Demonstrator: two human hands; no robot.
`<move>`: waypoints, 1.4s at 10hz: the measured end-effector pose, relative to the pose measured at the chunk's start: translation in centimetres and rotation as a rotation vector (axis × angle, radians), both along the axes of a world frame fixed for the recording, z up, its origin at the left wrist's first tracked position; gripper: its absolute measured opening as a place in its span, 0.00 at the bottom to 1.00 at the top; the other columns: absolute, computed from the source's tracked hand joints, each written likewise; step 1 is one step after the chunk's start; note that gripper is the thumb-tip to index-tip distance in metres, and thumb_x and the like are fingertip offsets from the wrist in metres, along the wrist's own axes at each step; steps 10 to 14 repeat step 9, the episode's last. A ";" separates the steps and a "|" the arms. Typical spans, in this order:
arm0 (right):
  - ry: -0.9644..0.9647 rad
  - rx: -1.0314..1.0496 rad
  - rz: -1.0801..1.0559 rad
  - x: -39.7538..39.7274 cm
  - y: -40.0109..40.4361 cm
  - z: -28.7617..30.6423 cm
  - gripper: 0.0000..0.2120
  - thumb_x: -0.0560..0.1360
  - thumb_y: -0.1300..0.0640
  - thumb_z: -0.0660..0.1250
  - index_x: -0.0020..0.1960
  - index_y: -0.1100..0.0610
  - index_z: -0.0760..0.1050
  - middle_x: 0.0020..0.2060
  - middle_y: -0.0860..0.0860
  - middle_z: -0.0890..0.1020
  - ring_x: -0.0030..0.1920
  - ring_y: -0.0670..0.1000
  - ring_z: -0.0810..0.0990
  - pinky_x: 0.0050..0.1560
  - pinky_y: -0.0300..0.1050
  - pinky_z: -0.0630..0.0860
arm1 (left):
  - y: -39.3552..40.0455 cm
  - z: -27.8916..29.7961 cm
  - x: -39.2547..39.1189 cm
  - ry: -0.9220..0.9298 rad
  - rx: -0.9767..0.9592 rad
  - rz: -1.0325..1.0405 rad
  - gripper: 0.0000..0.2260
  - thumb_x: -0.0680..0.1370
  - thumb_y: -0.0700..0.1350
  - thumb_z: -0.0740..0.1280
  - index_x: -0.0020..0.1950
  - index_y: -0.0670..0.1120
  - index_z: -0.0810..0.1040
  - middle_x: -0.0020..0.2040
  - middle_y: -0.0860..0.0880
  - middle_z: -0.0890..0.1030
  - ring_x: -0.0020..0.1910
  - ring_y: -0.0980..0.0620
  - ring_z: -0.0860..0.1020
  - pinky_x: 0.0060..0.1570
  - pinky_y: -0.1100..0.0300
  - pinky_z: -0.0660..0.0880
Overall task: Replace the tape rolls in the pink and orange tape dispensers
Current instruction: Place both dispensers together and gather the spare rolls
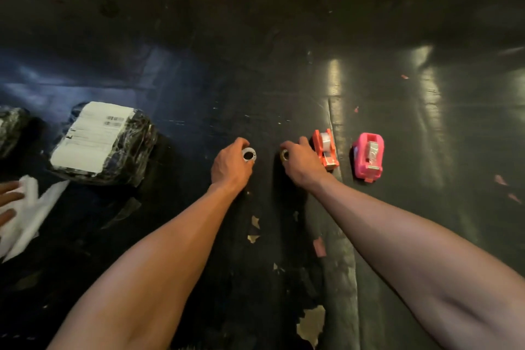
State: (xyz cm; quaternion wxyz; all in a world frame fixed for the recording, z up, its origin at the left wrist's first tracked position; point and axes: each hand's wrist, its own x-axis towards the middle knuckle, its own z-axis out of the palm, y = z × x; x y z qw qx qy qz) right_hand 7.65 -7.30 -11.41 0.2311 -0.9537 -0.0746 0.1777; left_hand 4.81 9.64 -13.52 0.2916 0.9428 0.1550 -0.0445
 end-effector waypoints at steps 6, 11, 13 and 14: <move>-0.100 -0.004 -0.256 -2.8 -6.4 0.9 0.38 0.75 0.65 0.64 0.78 0.45 0.51 0.64 0.64 0.68 0.61 0.68 0.72 0.61 0.60 0.72 | -5.7 -4.2 -9.1 0.038 0.074 -0.059 0.49 0.77 0.63 0.64 0.78 0.45 0.30 0.81 0.40 0.38 0.80 0.44 0.42 0.74 0.50 0.41; -0.030 0.043 -0.381 -4.2 -6.3 2.0 0.41 0.76 0.57 0.69 0.79 0.45 0.46 0.71 0.67 0.64 0.69 0.69 0.68 0.65 0.62 0.71 | -5.6 -3.2 -9.9 0.216 0.114 -0.180 0.50 0.76 0.65 0.64 0.78 0.47 0.29 0.80 0.40 0.33 0.80 0.42 0.38 0.74 0.47 0.38; -0.030 0.043 -0.381 -4.2 -6.3 2.0 0.41 0.76 0.57 0.69 0.79 0.45 0.46 0.71 0.67 0.64 0.69 0.69 0.68 0.65 0.62 0.71 | -5.6 -3.2 -9.9 0.216 0.114 -0.180 0.50 0.76 0.65 0.64 0.78 0.47 0.29 0.80 0.40 0.33 0.80 0.42 0.38 0.74 0.47 0.38; -0.030 0.043 -0.381 -4.2 -6.3 2.0 0.41 0.76 0.57 0.69 0.79 0.45 0.46 0.71 0.67 0.64 0.69 0.69 0.68 0.65 0.62 0.71 | -5.6 -3.2 -9.9 0.216 0.114 -0.180 0.50 0.76 0.65 0.64 0.78 0.47 0.29 0.80 0.40 0.33 0.80 0.42 0.38 0.74 0.47 0.38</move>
